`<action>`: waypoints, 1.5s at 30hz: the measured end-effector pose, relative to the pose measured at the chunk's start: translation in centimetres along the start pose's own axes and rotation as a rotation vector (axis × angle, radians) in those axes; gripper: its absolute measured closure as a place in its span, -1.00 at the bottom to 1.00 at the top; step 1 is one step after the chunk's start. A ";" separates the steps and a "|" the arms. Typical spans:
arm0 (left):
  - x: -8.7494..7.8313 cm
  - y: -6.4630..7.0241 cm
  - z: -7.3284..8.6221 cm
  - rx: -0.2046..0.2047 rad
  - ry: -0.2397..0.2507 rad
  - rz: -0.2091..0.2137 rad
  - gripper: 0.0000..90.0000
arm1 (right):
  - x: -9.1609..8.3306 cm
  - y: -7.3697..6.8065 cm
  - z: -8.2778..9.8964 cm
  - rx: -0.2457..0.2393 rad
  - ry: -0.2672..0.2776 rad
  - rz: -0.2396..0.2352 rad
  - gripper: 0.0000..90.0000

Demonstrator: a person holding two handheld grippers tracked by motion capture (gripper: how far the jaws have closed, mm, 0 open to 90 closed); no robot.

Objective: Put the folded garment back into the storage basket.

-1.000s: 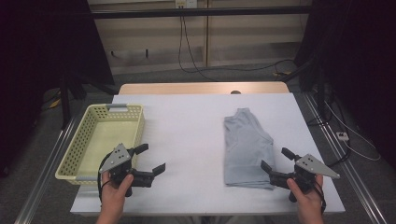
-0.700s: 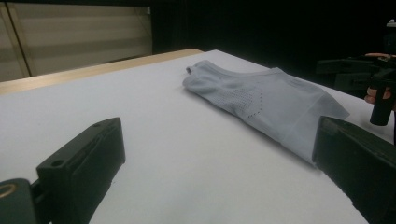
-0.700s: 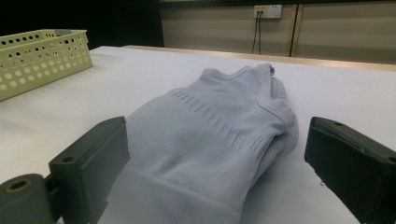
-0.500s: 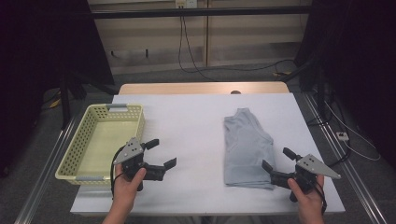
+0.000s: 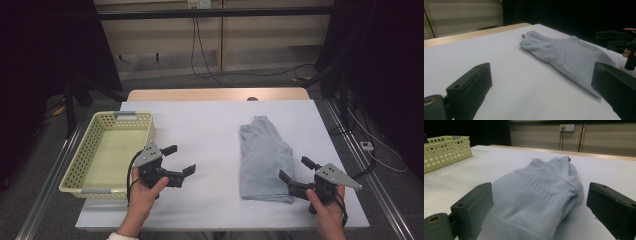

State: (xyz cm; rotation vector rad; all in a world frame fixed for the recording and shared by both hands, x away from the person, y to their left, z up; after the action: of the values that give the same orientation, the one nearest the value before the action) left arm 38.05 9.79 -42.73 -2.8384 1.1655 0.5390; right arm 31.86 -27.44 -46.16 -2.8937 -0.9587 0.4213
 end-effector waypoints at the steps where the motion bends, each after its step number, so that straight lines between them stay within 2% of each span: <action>1: 0.2 0.1 0.0 0.000 -0.002 0.002 -0.92 | 0.0 0.0 0.0 0.000 0.004 -0.001 -0.83; 7: 1.0 0.5 -0.5 -0.013 -0.011 0.001 -0.92 | -0.3 -0.2 0.1 0.009 -0.001 -0.006 -0.83; 10: 1.6 0.8 -0.9 -0.026 -0.016 0.013 -0.92 | -0.5 -0.2 0.1 0.004 -0.002 -0.004 -0.83; 13: 2.1 1.4 -1.4 -0.009 -0.014 0.025 -0.92 | -0.6 -0.2 -0.1 0.011 0.012 -0.001 -0.83; 16: 2.9 1.7 -1.6 -0.026 -0.013 0.036 -0.92 | -0.7 -0.4 -0.2 0.002 0.006 0.001 -0.83; 20: 4.1 2.3 -1.6 -0.022 -0.037 0.043 -0.91 | -0.8 -0.5 -0.2 -0.015 0.006 0.007 -0.83; 24: 5.2 2.7 -1.5 -0.015 -0.055 0.059 -0.90 | -0.9 -0.3 -0.2 -0.007 0.015 0.013 -0.83; 27: 6.0 3.0 -1.6 -0.034 -0.067 0.071 -0.89 | -0.9 -0.2 -0.2 -0.006 0.014 0.014 -0.83; 33: 7.6 3.7 -1.7 -0.042 -0.099 0.065 -0.90 | -0.9 -0.1 -0.3 -0.006 0.015 0.015 -0.83; 43: 10.3 4.6 -1.3 -0.058 -0.143 0.083 -0.91 | -1.0 -0.1 -0.3 -0.004 0.021 0.020 -0.82; 45: 10.8 4.8 -1.1 -0.076 -0.160 0.087 -0.91 | -1.0 -0.1 -0.3 -0.005 0.020 0.021 -0.82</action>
State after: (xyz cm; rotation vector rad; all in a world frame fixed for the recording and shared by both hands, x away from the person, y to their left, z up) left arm 42.22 -1.21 -44.70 -2.7537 1.2697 0.8153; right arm 31.12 -28.00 -45.62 -2.9093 -0.9289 0.3904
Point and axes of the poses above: each handheld gripper's, and its own axes: x roughly forward along the jaws, z roughly out of its underside, y roughly to its right, the point moved 6 cm from there along x, roughly forward along the jaws, and after that the axes turned 12 degrees about -z, right-handed, at the moved point
